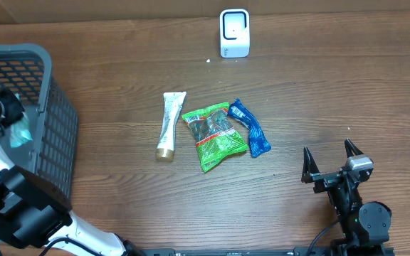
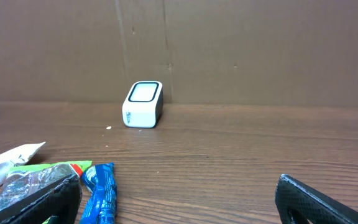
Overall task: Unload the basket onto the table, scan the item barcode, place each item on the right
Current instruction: 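Lift the mint-green pack out of the basket toward the table, then place the mint-green pack left of the tube and release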
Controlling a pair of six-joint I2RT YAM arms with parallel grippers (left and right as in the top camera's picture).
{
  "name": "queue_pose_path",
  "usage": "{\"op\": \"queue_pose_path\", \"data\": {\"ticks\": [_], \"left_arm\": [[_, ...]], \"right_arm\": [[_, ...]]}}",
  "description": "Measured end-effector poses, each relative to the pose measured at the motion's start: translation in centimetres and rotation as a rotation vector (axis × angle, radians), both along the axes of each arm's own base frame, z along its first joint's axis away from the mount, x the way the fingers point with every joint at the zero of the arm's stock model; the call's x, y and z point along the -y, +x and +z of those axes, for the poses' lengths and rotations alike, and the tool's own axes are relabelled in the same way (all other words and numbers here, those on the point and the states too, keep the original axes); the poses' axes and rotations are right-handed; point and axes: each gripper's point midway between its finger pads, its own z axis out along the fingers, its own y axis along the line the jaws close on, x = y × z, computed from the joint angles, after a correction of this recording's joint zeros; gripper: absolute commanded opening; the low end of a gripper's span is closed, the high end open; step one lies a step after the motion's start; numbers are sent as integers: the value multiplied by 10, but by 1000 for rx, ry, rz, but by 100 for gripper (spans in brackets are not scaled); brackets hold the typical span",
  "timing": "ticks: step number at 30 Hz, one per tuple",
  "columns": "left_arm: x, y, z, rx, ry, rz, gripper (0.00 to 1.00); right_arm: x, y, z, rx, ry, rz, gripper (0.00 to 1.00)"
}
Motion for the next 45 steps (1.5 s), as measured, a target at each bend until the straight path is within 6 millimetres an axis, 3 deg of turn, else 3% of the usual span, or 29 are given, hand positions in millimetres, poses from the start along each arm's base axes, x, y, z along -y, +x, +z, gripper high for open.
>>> {"op": "queue_pose_path", "data": {"ticks": [6, 11, 17, 19, 23, 26, 32, 38, 45], "left_arm": [[14, 13, 75, 137, 1, -20, 4], [48, 26, 141, 247, 54, -103, 4], [119, 29, 199, 351, 92, -254, 4], [147, 23, 210, 363, 83, -305, 4], [197, 16, 213, 343, 45, -391, 4], [229, 22, 207, 324, 21, -444, 4], [279, 26, 164, 166, -7, -493, 4], [295, 17, 82, -112, 45, -432, 4], [299, 32, 4, -183, 80, -378, 4]], "right_arm": [[0, 0, 0, 1, 0, 0, 100], [0, 0, 0, 1, 0, 1, 100], [0, 0, 0, 0, 0, 0, 100], [0, 0, 0, 0, 0, 0, 100], [0, 0, 0, 1, 0, 0, 100], [0, 0, 0, 0, 0, 0, 100], [0, 0, 0, 0, 0, 0, 100], [0, 0, 0, 0, 0, 1, 100], [0, 0, 0, 0, 0, 0, 100]]}}
